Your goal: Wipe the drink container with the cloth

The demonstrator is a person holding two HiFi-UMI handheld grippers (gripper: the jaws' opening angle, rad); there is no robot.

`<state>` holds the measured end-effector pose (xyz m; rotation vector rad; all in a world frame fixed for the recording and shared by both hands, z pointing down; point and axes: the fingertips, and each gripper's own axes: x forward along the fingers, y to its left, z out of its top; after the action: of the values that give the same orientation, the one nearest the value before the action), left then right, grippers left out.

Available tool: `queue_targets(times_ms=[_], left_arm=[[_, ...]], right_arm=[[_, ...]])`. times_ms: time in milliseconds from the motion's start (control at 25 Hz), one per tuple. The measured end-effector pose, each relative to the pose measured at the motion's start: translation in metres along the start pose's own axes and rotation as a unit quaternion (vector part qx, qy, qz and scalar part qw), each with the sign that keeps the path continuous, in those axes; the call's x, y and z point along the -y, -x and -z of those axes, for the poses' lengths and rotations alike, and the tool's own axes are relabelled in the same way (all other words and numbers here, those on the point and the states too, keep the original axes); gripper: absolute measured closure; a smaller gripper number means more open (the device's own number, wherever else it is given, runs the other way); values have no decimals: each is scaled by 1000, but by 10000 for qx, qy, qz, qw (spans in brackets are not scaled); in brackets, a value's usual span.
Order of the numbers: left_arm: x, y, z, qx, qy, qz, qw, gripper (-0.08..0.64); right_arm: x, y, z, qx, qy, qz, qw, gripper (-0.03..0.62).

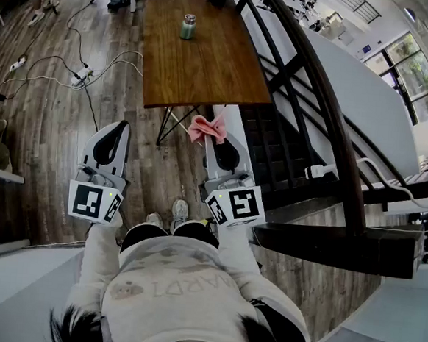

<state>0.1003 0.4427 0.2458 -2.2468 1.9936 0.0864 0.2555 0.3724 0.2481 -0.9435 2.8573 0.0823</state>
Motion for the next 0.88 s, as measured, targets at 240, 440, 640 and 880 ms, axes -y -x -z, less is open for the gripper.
queue_targets(times_ms=[240,440,640,880], left_arm=[[-1,-6,3,23,14,15,10000,560],[-6,-6,4,44,12,55,10000,560],[-16,-6,8,47,9,106,9999,560],[-34,-28,13,50,54,134,9999,560]], right_arm=[[3,-5,3,-4,10,-9,10000,552],[0,-9,5,5,9,30,10000,552],[-3,-18,7,77,-100,110,9999,551],[7,-42,13,33,-109,71,9999,551]])
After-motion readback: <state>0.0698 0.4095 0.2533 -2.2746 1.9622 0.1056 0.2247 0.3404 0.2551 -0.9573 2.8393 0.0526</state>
